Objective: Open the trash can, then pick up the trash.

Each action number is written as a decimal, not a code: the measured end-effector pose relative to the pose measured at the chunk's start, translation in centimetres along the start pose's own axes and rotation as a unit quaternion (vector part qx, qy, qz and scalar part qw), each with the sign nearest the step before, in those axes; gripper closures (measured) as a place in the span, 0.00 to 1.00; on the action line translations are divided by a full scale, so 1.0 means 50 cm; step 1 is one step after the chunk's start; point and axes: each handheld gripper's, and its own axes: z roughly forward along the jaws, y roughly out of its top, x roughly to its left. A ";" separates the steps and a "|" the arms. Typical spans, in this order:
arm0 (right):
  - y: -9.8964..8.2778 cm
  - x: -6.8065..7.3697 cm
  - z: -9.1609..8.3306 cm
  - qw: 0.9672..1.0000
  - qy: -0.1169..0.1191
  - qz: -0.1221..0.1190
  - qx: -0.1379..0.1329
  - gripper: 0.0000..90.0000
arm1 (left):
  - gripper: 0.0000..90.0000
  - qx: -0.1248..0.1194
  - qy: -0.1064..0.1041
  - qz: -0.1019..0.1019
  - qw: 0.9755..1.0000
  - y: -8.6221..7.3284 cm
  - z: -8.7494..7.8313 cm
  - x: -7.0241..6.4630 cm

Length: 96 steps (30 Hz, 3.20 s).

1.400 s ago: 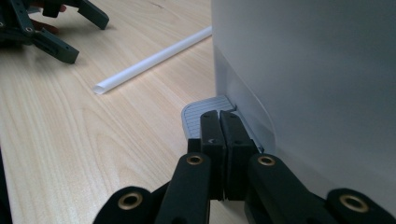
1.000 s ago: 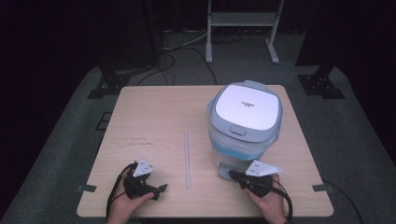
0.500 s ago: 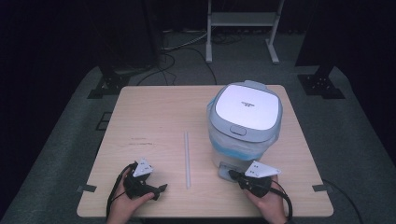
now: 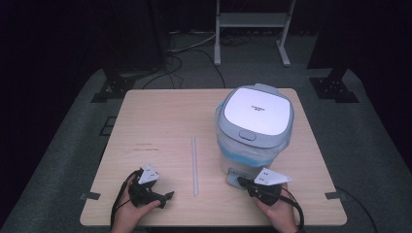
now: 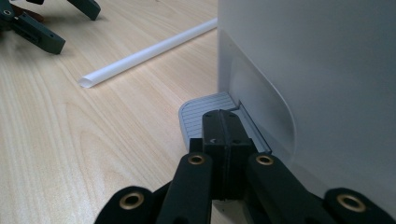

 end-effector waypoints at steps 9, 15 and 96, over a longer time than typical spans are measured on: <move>0.000 0.000 0.001 1.000 -0.001 0.006 0.004 1.00 | 0.02 0.000 0.001 0.000 1.000 0.000 0.000 0.000; 0.000 0.002 0.003 1.000 -0.003 0.001 0.004 1.00 | 0.02 0.000 0.001 0.000 1.000 0.000 0.000 0.000; 0.001 0.009 0.016 0.999 -0.014 -0.002 0.050 1.00 | 0.02 -0.042 -0.032 -0.004 0.999 0.088 0.022 -0.033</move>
